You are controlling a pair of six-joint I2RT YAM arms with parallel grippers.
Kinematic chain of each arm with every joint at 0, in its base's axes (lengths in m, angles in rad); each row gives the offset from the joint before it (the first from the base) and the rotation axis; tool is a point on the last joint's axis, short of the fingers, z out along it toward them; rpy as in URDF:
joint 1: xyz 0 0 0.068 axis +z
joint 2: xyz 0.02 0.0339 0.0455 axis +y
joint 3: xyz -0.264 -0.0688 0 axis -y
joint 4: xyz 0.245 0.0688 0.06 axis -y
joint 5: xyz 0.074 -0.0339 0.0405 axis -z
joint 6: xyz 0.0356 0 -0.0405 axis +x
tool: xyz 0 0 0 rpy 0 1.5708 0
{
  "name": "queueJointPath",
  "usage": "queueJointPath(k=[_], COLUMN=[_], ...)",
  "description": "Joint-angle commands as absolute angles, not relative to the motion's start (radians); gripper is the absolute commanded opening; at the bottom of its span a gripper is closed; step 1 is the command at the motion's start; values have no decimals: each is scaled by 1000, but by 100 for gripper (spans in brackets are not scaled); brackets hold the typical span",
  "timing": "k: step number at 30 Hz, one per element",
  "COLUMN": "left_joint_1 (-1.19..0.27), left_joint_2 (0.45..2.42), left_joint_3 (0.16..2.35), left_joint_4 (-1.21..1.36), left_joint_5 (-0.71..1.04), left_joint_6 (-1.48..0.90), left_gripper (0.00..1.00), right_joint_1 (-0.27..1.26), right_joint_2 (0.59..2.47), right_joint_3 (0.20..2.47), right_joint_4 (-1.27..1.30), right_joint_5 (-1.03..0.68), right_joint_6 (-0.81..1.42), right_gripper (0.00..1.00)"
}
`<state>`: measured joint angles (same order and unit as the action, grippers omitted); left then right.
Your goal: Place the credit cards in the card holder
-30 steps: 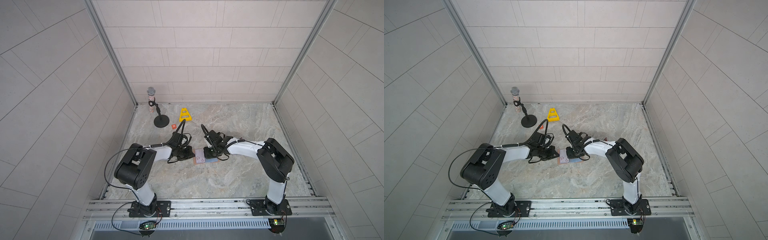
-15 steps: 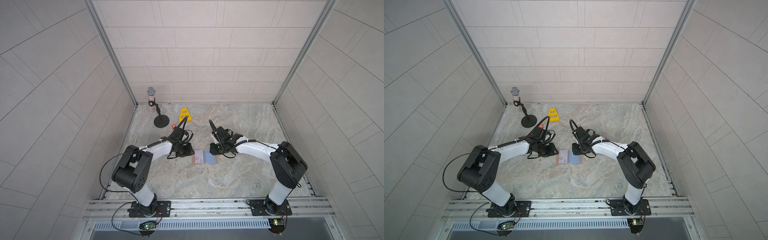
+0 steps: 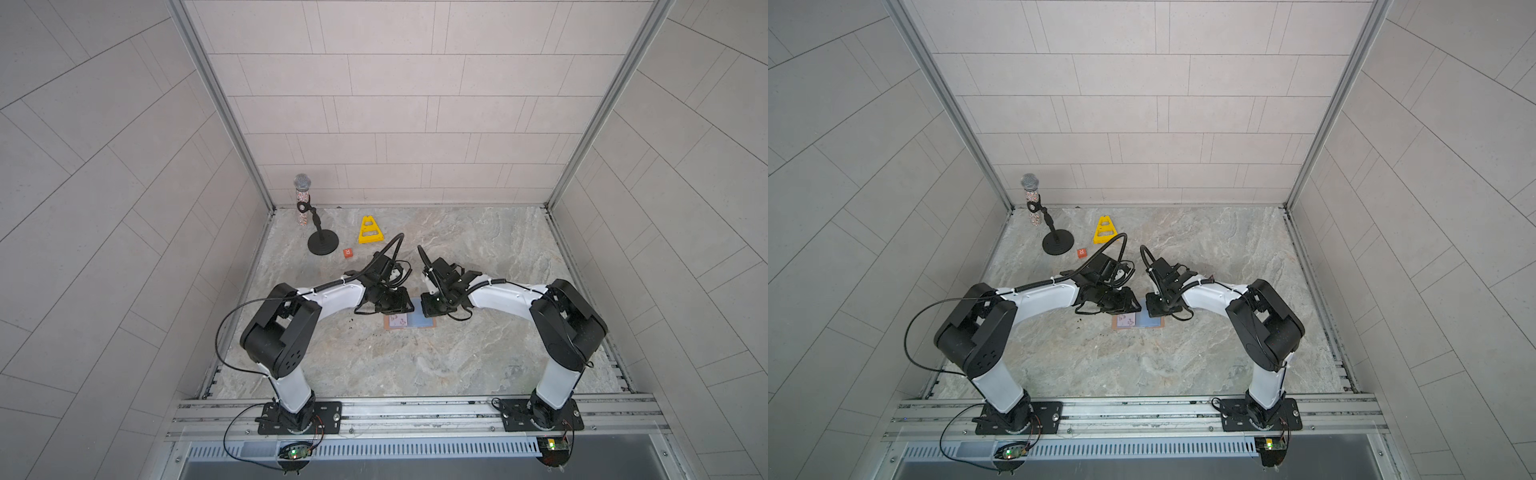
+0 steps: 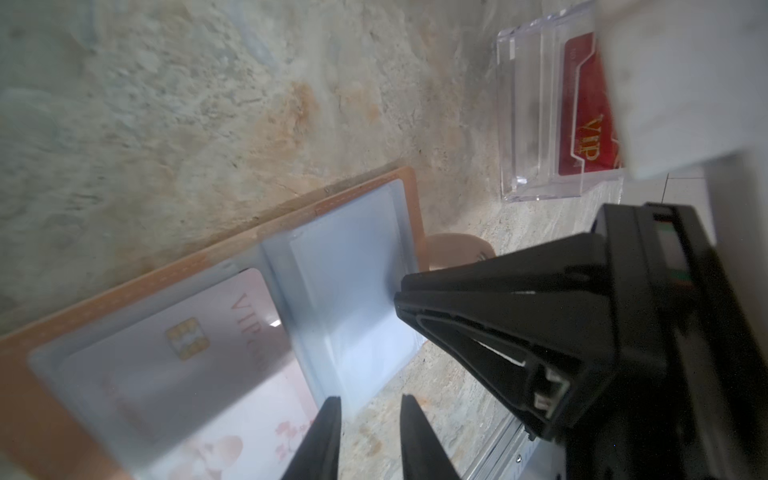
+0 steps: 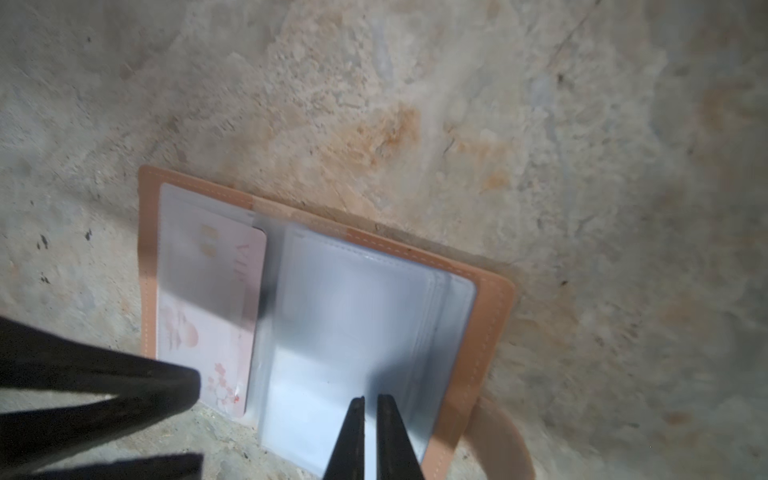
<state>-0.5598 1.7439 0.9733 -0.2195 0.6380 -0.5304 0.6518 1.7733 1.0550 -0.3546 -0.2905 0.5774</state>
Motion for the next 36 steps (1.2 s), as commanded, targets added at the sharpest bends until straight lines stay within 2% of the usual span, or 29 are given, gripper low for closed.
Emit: queueJointPath(k=[1, 17, 22, 26, 30, 36], left_joint_1=[-564, -570, -573, -575, -575, -574], left_joint_2=[1778, 1844, 1858, 1861, 1855, 1824], left_joint_3=[986, 983, 976, 973, 965, 944], left_joint_4=[-165, -137, -120, -118, -126, -130], left_joint_5=[665, 646, 649, 644, 629, 604], left_joint_6=[-566, -584, -592, -592, -587, -584], left_gripper=[30, 32, 19, 16, 0, 0], right_joint_1=[654, 655, 655, 655, 655, 652], right_joint_2=[1787, 1810, 1810, 1807, 1788, 1708], right_joint_3=[1035, 1002, 999, 999, 999, 1002], right_joint_4=[-324, -258, -253, -253, -255, -292], right_joint_5=[-300, -348, -353, -353, -350, -288], right_joint_6=[585, 615, 620, 621, 623, 614], right_gripper=[7, 5, 5, 5, 6, 18])
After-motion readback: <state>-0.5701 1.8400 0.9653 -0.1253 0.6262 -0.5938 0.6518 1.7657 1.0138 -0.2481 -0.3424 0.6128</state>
